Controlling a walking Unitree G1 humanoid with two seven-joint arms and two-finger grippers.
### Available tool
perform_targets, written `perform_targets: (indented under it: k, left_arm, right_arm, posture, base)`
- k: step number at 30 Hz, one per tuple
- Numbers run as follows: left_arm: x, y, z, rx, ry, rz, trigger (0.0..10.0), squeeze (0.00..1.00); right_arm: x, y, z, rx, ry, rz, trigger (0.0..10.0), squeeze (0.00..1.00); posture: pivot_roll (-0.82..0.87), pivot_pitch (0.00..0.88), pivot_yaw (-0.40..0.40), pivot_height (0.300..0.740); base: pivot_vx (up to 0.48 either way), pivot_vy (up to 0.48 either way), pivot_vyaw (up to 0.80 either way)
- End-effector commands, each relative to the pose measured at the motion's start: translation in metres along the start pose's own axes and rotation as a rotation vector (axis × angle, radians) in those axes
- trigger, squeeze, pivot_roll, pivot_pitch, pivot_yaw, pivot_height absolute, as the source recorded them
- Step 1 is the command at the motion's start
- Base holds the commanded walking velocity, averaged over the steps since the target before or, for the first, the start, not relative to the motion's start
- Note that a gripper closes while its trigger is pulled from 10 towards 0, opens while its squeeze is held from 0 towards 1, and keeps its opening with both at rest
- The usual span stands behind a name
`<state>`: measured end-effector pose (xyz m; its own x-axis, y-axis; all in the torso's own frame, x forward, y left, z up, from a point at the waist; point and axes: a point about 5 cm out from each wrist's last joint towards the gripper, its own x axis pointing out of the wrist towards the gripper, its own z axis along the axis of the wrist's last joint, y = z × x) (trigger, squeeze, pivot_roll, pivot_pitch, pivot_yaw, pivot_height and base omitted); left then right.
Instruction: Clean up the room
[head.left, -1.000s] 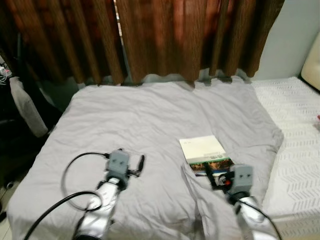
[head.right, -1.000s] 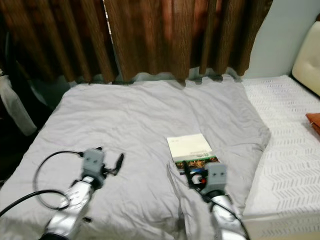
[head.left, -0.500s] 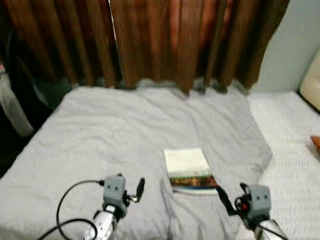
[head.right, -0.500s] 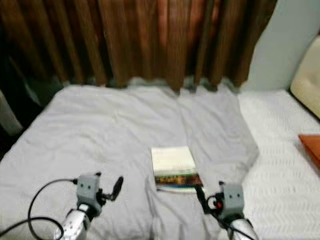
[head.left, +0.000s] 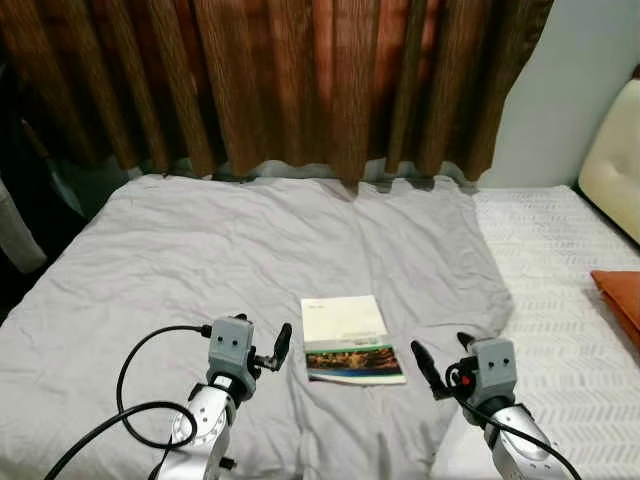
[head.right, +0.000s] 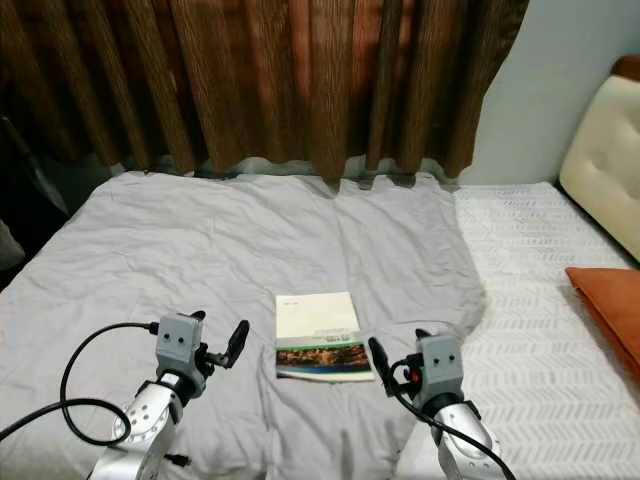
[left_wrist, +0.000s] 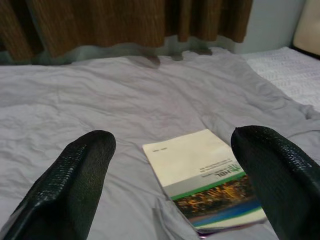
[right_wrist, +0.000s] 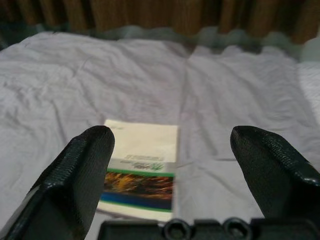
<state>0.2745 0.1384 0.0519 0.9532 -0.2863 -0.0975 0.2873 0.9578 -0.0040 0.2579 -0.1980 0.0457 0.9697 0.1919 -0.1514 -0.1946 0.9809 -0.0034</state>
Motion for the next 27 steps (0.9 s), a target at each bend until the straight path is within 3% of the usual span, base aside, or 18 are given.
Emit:
perform_targets:
  k: [1,4,10,15,18,27]
  left_arm:
    - [-0.002,0.003,-0.003,0.010,0.017,-0.003,10.0,0.00]
    - [-0.009,0.004,-0.008,0.012,0.031,-0.004,10.0,0.00]
    - [-0.010,0.008,-0.011,0.020,0.047,0.025,10.0,0.00]
    - [-0.006,0.014,-0.006,0.072,0.049,0.042,10.0,0.00]
    - [-0.005,0.015,-0.002,0.049,0.028,0.039,10.0,0.00]
    - [-0.003,0.018,-0.001,0.038,0.026,0.053,10.0,0.00]
  right_arm:
    - [0.000,0.002,-0.001,0.019,0.005,-0.004,10.0,0.00]
    - [-0.008,0.002,-0.008,0.049,0.025,-0.017,10.0,0.00]
    - [-0.009,0.003,-0.012,0.058,0.039,-0.020,10.0,0.00]
    - [-0.003,0.006,-0.010,0.038,0.046,-0.013,10.0,0.00]
    - [0.000,0.007,-0.009,0.044,0.043,-0.008,10.0,0.00]
    - [0.002,0.011,-0.009,0.044,0.045,0.006,10.0,0.00]
  posture:
    - [-0.13,0.014,0.019,0.740]
    - [-0.13,0.026,0.018,0.740]
    - [-0.12,0.030,0.012,0.740]
    - [-0.10,0.024,0.011,0.740]
    - [-0.10,0.023,0.012,0.740]
    - [-0.10,0.016,0.015,0.740]
  base:
    - [0.000,-0.454,0.00]
    - [0.000,-0.454,0.00]
    - [0.000,-0.450,0.00]
    - [0.000,0.000,0.00]
    - [0.000,0.000,0.00]
    - [0.480,0.000,0.00]
